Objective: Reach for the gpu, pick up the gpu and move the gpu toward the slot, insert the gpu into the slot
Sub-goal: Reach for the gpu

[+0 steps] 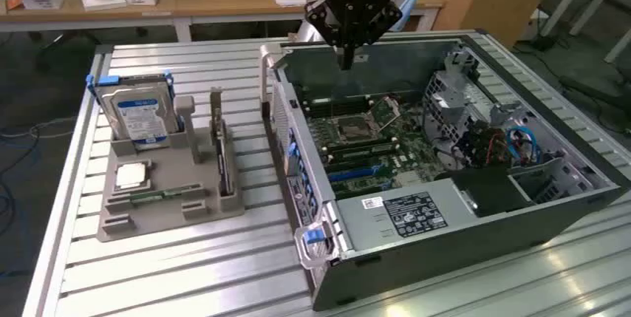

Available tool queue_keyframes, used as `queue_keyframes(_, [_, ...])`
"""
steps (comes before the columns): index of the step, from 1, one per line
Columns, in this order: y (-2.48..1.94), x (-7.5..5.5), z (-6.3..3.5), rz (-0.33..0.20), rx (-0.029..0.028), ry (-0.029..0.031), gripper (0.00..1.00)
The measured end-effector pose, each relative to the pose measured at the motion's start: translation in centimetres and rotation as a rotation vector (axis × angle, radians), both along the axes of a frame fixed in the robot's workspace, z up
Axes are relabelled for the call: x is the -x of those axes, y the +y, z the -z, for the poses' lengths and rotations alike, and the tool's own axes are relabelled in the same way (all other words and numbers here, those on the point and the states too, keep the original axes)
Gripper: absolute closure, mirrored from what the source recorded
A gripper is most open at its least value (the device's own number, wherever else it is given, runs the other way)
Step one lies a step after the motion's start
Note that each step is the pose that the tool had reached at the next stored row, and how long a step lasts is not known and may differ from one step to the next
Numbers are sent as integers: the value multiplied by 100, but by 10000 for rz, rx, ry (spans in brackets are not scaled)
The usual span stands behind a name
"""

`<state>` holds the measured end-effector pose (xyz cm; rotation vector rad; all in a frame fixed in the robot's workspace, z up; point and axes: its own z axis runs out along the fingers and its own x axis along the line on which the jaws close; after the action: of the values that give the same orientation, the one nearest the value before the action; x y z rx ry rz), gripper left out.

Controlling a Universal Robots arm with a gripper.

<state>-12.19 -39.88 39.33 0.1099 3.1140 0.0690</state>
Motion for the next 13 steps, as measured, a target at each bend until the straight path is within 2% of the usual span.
queue_keyframes(4, [-1,37,-1,-2,2,0,90])
queue_keyframes(13, [0,431,1,-2,0,0,90])
